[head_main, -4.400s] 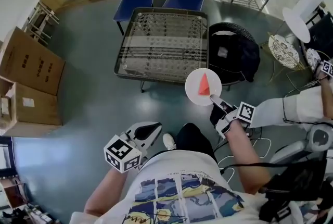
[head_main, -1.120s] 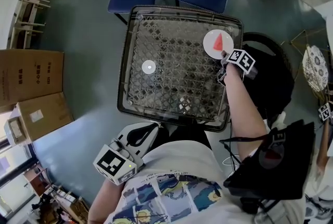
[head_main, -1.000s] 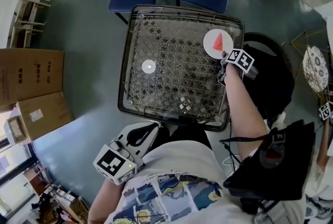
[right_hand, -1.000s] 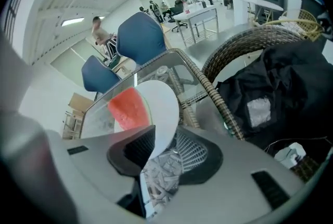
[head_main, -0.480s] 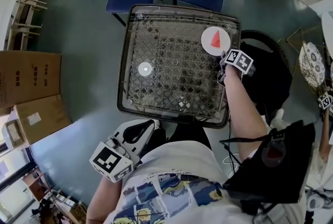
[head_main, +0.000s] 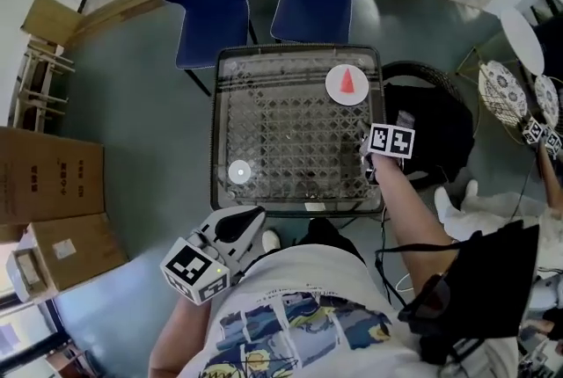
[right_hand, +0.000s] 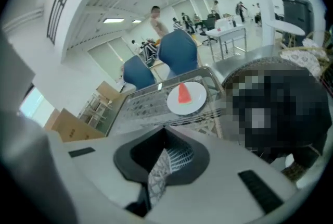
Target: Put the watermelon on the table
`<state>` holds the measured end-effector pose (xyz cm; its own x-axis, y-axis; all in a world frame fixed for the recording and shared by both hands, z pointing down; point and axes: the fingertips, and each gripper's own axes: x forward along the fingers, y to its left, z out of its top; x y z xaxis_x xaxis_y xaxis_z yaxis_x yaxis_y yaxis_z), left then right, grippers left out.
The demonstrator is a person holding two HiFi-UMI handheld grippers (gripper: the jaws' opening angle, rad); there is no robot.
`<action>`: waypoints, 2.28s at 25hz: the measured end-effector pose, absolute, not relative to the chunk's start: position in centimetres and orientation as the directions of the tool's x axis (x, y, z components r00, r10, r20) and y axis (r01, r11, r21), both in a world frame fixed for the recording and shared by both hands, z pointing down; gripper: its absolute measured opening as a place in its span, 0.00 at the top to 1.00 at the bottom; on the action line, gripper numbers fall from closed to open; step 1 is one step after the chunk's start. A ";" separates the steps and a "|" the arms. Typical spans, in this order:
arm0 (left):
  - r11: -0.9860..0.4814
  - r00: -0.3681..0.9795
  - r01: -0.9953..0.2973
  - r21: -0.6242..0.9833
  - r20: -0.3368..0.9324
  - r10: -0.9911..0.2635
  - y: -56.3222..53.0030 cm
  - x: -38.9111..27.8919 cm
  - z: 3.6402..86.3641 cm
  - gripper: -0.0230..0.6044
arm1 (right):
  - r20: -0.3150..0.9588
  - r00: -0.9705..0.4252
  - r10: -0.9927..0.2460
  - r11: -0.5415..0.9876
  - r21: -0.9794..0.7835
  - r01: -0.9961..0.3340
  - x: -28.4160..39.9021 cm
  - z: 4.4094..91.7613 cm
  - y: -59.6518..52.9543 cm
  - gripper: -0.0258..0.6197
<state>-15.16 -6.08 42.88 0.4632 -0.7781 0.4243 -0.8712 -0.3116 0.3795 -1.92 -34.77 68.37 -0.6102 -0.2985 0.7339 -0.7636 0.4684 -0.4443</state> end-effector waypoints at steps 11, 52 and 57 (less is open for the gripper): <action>-0.417 0.543 -0.831 0.369 0.374 -0.751 2.1 -16.8 42.7 0.95 | 0.730 -0.644 -0.229 0.786 -0.252 -0.565 -3.0 59.2 -15.2 0.95; -0.496 0.611 -0.789 0.363 0.381 -0.693 13.0 -17.7 43.9 0.95 | 0.552 -0.820 -0.151 0.931 -0.200 -0.306 -10.0 46.4 6.1 0.95; -0.496 0.609 -0.791 0.359 0.383 -0.695 12.9 -18.0 44.4 0.95 | 0.552 -0.821 -0.146 0.935 -0.194 -0.296 -10.3 46.5 6.2 0.95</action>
